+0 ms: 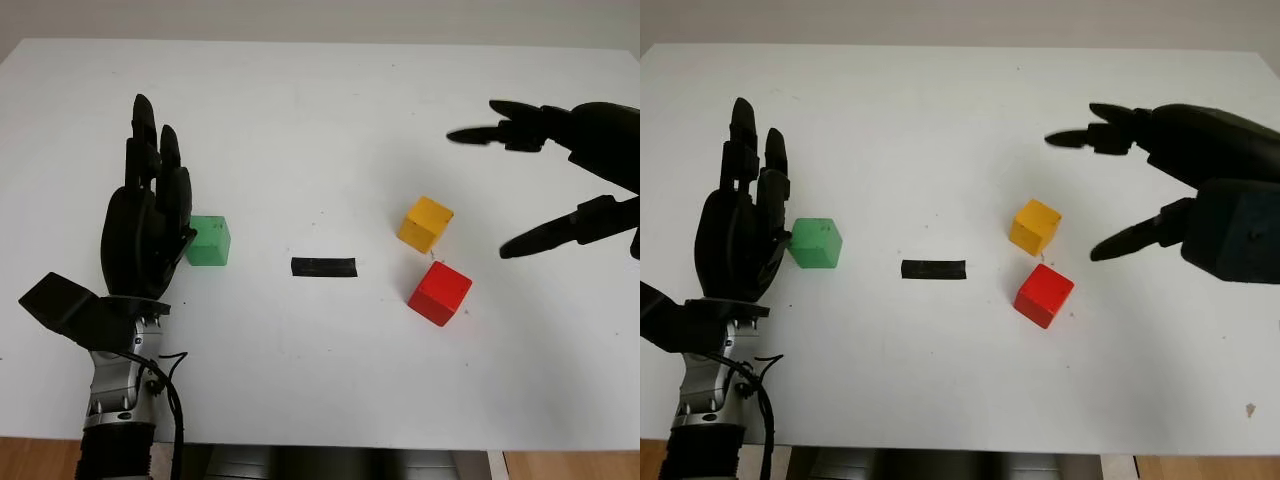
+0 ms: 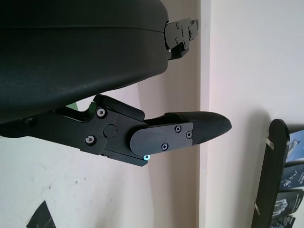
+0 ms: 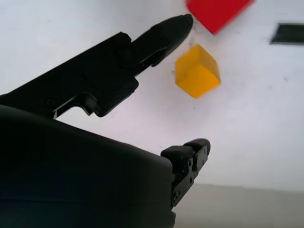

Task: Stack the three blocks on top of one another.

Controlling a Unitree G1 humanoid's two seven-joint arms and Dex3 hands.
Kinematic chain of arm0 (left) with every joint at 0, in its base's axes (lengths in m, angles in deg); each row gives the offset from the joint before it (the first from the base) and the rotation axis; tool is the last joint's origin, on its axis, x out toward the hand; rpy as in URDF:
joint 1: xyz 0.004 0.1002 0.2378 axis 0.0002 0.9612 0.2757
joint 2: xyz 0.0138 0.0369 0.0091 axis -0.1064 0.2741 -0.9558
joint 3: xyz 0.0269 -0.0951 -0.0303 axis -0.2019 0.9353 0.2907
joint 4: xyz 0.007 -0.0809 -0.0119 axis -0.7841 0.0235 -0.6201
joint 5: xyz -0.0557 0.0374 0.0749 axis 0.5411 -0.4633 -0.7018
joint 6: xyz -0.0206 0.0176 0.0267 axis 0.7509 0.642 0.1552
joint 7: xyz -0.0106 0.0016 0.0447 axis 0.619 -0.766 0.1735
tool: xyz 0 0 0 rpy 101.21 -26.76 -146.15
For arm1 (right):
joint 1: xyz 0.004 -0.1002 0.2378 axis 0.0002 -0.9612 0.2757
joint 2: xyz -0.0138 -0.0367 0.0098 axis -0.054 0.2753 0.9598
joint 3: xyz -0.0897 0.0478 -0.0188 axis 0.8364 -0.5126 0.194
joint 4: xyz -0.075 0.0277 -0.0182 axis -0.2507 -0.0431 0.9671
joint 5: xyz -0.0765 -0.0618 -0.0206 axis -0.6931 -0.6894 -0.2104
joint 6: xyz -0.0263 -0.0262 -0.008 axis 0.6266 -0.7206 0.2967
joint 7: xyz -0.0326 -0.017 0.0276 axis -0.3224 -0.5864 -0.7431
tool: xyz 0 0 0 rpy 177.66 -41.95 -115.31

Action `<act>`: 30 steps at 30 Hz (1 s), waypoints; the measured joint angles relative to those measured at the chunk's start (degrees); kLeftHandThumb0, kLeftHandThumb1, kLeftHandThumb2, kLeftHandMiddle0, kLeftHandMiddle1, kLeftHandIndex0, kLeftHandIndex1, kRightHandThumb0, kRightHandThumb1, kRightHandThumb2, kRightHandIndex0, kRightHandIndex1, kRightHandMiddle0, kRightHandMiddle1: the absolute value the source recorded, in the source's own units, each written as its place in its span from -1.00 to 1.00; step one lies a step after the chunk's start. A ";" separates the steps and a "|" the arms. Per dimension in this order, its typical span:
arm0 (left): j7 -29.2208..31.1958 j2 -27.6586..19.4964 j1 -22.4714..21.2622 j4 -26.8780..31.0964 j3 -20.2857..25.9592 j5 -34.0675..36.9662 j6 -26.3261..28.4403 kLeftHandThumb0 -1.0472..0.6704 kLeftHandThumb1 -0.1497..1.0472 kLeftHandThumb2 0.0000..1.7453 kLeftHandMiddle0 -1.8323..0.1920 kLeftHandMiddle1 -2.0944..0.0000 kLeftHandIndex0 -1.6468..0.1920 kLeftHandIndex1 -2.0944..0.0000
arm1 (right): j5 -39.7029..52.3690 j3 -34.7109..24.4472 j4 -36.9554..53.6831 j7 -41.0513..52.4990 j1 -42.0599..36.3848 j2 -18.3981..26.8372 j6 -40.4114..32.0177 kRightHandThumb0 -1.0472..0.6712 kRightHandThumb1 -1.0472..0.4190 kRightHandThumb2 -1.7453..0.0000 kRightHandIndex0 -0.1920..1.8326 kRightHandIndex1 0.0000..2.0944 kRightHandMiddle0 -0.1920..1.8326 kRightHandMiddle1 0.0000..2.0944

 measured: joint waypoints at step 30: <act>-1.78 0.51 1.24 0.17 0.28 -0.37 0.82 -0.59 1.00 -0.45 1.00 0.99 1.00 1.00 | -14.84 6.24 -3.35 -16.28 -3.08 -4.39 29.53 -0.50 -0.60 0.94 -0.69 -0.96 -0.18 -0.92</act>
